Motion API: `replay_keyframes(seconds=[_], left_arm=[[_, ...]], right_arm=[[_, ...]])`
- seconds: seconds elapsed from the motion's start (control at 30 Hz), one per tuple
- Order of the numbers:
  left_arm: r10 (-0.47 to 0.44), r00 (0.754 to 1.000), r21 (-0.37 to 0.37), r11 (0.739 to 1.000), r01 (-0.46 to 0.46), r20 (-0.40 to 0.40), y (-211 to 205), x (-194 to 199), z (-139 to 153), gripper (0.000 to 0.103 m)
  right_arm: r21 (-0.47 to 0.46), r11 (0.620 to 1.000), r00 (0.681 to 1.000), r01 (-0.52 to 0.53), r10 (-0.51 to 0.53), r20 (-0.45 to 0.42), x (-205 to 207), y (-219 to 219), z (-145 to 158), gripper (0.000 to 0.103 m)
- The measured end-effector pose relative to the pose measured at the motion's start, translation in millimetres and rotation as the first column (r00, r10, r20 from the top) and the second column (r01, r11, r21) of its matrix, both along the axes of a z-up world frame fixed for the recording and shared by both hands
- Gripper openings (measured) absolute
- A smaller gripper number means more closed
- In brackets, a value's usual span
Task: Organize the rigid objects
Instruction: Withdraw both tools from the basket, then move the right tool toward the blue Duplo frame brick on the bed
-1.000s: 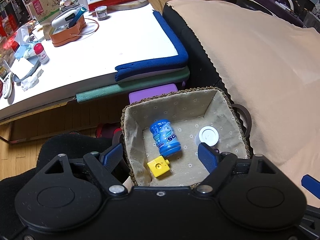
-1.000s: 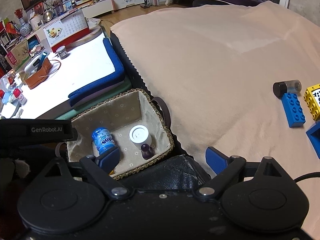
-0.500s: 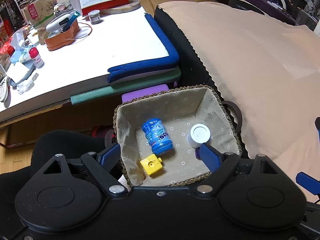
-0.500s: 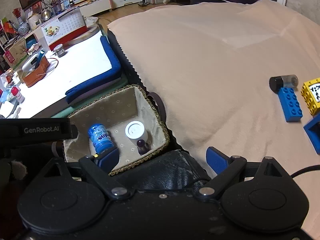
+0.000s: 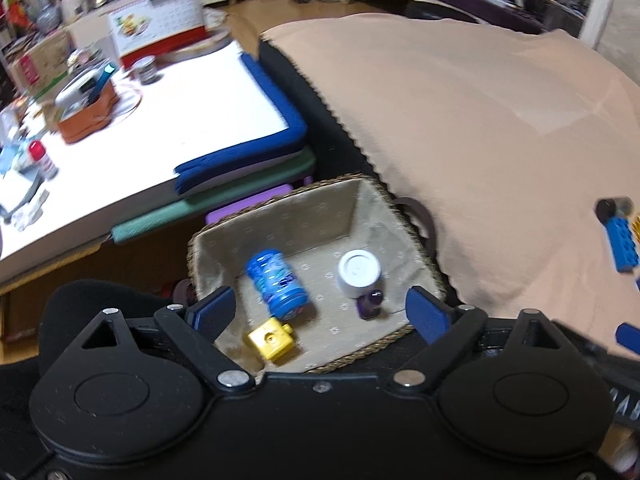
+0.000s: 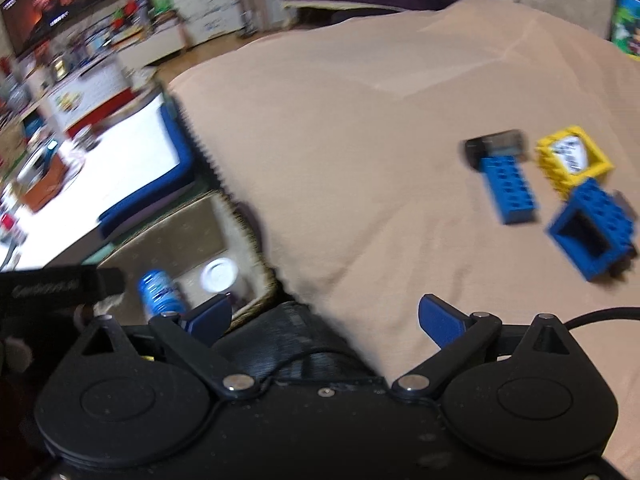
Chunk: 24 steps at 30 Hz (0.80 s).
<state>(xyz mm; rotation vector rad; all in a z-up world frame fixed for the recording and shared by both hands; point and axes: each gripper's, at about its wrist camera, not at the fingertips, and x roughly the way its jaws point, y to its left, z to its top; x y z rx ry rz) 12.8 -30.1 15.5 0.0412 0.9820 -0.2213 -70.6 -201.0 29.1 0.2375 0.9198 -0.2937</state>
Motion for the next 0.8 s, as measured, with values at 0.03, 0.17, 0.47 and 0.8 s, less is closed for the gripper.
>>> replay_keyframes(seconds=[0.03, 0.17, 0.47, 0.8], left_arm=[[-0.013, 1.0, 0.003, 1.0, 0.013, 0.006, -2.8, -1.4, 0.4, 0.089], [-0.049, 0.999, 0.014, 0.999, 0.048, 0.02, -12.5, -5.9, 1.0, 0.089], [-0.079, 0.997, 0.002, 0.997, 0.079, 0.0, -25.9, -12.3, -2.3, 0.089], [-0.155, 0.988, 0.008, 0.988, 0.155, 0.025, -46.9, -26.8, -1.3, 0.089]], right_arm=[[-0.003, 1.0, 1.0, 0.027, -0.027, 0.007, -4.1, -7.0, 0.3, 0.1], [0.002, 0.993, 0.992, 0.119, -0.12, 0.032, -21.7, -34.6, 1.8, 0.098], [-0.079, 0.945, 0.948, 0.316, -0.311, 0.07, -51.0, -94.7, 0.8, 0.095], [-0.141, 0.885, 0.896, 0.444, -0.436, 0.087, -44.2, -151.9, -1.3, 0.09]])
